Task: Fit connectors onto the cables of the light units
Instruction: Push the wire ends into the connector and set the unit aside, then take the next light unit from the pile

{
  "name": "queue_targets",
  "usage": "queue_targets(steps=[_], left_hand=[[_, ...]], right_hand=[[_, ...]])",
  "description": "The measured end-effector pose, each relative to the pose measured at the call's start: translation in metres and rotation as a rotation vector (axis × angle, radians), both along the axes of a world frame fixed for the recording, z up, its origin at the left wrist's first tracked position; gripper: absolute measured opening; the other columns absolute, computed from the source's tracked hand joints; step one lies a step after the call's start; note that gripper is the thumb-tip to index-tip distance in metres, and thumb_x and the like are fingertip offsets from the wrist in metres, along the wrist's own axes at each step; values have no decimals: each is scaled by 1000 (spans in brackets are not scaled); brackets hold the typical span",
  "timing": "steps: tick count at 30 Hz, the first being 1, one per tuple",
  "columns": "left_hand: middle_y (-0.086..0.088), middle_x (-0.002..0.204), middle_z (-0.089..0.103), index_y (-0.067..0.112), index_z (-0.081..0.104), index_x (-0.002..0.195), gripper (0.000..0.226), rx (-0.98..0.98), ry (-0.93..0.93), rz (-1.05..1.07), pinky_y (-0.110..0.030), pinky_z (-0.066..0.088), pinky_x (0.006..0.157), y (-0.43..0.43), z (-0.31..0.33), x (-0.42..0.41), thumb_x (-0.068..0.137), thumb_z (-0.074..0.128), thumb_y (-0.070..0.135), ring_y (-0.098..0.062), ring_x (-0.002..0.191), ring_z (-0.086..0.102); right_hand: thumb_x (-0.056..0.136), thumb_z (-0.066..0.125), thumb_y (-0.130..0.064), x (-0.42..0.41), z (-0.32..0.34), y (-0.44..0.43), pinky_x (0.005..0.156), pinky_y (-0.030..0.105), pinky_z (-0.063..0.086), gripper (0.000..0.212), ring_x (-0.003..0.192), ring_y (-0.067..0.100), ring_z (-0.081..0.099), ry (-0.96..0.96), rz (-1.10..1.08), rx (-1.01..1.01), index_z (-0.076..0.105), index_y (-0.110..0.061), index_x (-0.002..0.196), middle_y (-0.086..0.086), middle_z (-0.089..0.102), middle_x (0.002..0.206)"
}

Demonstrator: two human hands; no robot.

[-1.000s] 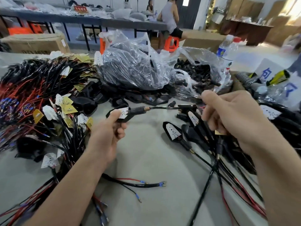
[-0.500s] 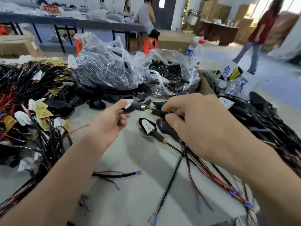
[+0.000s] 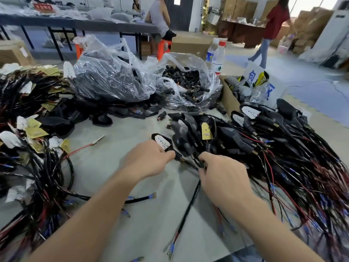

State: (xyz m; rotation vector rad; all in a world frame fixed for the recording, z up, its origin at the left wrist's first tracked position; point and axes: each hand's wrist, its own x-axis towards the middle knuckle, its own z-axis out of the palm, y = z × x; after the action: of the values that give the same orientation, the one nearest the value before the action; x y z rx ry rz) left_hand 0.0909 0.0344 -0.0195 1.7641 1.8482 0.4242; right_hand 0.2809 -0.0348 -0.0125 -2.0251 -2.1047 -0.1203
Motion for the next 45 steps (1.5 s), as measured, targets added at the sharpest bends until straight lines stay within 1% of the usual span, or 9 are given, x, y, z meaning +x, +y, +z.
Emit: queue_targets(steps=[4,9,19,24,27,33,37,42,45], left_hand=[[-2,76,75,14,74,83,32,26,-18,-30,-42,58,77,-1,-4,20,78,65,44,-23,79,70],[-5,97,74,18,69,91,11,85,-48,-46,-32,52,76,7,-6,41,84,63,24,-28,96,66],[10,95,72,42,71,85,14,127,222,9,-29,43,69,7,-7,-28,77,62,34,-23,91,66],[2,97,73,34,74,88,16,320,319,207,-32,51,74,2,-11,-89,84,61,25,-26,95,66],[-9,116,60,22,72,111,28,447,433,410,-40,46,91,0,-15,-131,84,66,19,-33,108,55],[-9,118,54,14,73,109,27,273,737,410,-42,37,99,2,-19,-173,90,55,21,-33,115,51],[1,104,67,24,82,88,12,581,337,372,-41,46,88,4,-9,-174,85,72,26,-29,99,59],[29,62,67,56,73,77,16,676,-249,333,-5,39,53,8,25,-155,77,77,40,8,60,63],[8,60,71,36,81,74,13,523,-594,319,-22,46,44,16,23,-147,82,79,25,-8,45,60]], right_hand=[[93,57,-38,-19,-17,9,94,36,41,32,122,18,50,-6,118,-32,56,-29,124,-12,60,125],[94,56,-23,-22,-27,19,102,35,37,33,130,19,43,-35,122,-26,54,-28,126,-9,51,139],[77,60,-14,-79,-23,32,91,32,40,37,117,20,53,194,318,-10,69,-21,112,-7,68,115],[78,61,-6,-131,-31,47,86,32,43,31,105,28,57,366,381,-37,73,-12,107,5,70,100],[84,56,-8,-155,-35,57,89,36,44,27,108,29,55,392,393,-75,72,-12,105,6,68,99],[84,56,-5,-178,-31,70,98,36,43,35,113,29,55,452,428,-137,72,-10,114,8,68,108],[91,56,-14,-186,-26,75,98,26,42,34,116,24,59,551,422,-193,72,-17,122,5,72,118],[89,66,-23,-205,-6,83,61,25,50,15,63,11,67,989,433,-425,74,-23,101,-7,74,79],[89,60,-19,-220,3,89,60,39,53,18,57,21,67,1082,454,-416,74,-13,79,7,75,72]])
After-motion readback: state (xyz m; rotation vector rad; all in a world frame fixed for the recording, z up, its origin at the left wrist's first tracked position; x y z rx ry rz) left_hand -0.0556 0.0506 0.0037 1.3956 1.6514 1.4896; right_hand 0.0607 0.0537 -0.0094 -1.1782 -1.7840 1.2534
